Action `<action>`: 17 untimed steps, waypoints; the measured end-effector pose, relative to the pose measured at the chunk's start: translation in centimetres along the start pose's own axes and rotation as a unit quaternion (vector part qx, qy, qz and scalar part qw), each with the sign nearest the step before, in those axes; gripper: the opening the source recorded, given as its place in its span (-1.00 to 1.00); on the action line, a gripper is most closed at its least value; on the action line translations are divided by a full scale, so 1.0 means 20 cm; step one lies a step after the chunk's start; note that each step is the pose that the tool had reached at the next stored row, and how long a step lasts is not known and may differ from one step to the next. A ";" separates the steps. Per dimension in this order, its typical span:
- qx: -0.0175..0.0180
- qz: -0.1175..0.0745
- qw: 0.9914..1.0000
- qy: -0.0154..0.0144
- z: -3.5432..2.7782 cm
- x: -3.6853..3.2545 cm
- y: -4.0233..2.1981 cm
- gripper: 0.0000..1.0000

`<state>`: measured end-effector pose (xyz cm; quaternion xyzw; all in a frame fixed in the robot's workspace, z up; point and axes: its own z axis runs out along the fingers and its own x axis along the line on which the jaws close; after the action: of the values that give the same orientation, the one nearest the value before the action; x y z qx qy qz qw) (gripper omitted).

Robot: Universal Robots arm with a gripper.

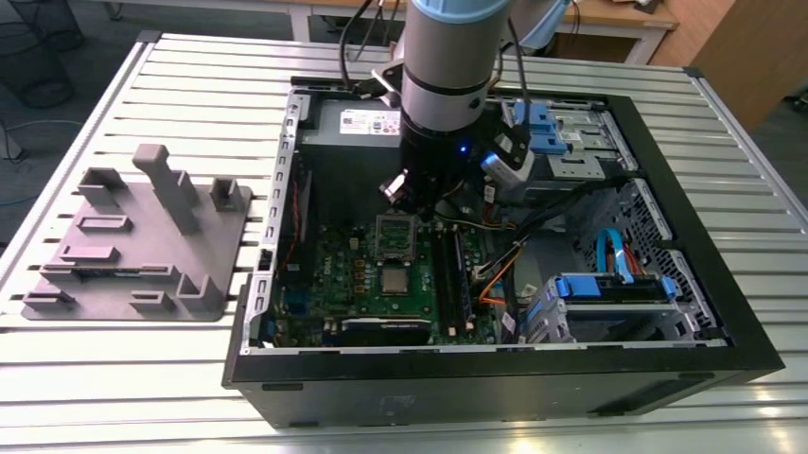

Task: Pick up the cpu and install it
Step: 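Close the cpu cover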

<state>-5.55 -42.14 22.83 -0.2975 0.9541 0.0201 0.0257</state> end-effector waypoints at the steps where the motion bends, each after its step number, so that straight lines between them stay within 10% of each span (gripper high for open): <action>1: 0.000 -0.003 1.000 0.000 -0.003 0.000 0.000 -0.79; 17: 0.002 -0.043 0.999 0.004 -0.035 0.005 0.006 -0.79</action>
<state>-5.72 -42.13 23.53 -0.3386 0.9405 0.0155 0.0231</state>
